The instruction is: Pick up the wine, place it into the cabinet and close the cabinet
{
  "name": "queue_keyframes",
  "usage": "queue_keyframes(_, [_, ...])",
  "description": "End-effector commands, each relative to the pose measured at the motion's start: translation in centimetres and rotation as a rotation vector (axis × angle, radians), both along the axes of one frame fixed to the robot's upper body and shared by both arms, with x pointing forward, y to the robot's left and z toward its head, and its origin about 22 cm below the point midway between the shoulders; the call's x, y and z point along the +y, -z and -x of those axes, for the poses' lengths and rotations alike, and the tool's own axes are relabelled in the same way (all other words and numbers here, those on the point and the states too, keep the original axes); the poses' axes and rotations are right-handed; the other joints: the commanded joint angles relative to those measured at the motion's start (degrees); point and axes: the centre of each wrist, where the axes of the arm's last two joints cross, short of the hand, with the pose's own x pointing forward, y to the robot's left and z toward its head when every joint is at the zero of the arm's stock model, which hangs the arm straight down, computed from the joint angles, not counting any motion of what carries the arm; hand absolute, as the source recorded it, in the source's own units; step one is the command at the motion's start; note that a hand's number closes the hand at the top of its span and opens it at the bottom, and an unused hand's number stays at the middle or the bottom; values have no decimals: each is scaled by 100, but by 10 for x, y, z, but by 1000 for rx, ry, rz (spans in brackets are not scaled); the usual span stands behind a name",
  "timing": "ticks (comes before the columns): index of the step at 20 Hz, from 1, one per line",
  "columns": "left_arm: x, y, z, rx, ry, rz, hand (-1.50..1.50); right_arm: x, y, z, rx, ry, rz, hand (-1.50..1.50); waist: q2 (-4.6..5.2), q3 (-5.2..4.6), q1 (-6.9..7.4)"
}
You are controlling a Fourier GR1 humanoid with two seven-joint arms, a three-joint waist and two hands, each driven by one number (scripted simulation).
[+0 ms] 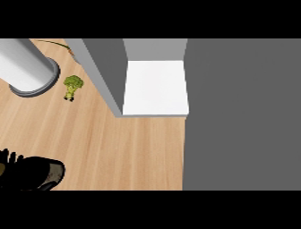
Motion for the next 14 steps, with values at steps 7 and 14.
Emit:
queue_keyframes(7, [-3,21,-15,-85,-22,83,-150,1,-33,31,-54,-10,-18,-150,-1,3,8])
queue_keyframes(14, [1,23,-50,-91,62,151,150,0,-29,32,-36,-55,0,-150,3,-1,-28])
